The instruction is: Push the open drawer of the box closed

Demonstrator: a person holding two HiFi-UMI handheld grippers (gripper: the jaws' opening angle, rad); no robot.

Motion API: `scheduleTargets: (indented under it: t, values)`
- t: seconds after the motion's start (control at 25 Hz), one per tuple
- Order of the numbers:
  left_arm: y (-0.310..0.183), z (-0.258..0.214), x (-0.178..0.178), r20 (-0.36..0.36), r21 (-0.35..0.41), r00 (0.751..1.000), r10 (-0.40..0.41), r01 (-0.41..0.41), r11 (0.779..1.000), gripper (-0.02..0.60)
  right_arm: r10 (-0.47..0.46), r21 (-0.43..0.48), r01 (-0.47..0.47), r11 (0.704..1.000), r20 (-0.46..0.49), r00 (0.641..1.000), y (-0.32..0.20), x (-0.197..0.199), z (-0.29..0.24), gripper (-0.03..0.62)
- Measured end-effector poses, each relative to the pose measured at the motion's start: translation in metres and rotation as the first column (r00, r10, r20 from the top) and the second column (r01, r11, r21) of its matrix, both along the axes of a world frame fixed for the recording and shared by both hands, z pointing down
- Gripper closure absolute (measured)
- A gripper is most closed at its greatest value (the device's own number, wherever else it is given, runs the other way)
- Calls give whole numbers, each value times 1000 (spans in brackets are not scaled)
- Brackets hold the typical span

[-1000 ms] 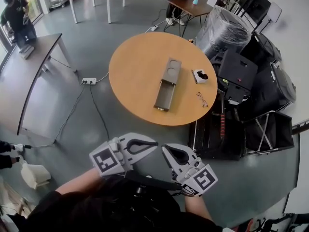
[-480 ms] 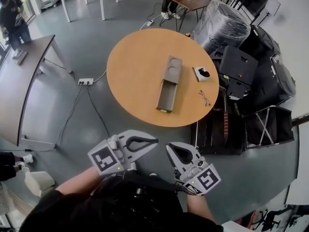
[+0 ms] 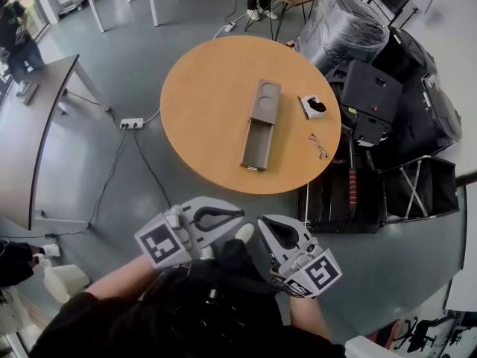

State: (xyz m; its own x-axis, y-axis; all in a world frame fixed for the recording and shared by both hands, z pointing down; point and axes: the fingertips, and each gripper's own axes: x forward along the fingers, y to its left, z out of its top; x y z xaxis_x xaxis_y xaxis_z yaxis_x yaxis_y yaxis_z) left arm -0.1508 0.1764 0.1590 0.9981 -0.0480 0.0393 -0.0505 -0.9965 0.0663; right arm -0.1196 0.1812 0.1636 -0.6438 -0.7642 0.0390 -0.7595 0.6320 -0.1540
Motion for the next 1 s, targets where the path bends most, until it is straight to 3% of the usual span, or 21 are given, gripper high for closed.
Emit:
scheduleTargets:
  t: [1.0]
  values:
    - [-92, 28, 135, -2, 66, 984, -178, 178, 982, 549, -182, -11, 182, 983, 17, 983, -102, 130, 38, 580]
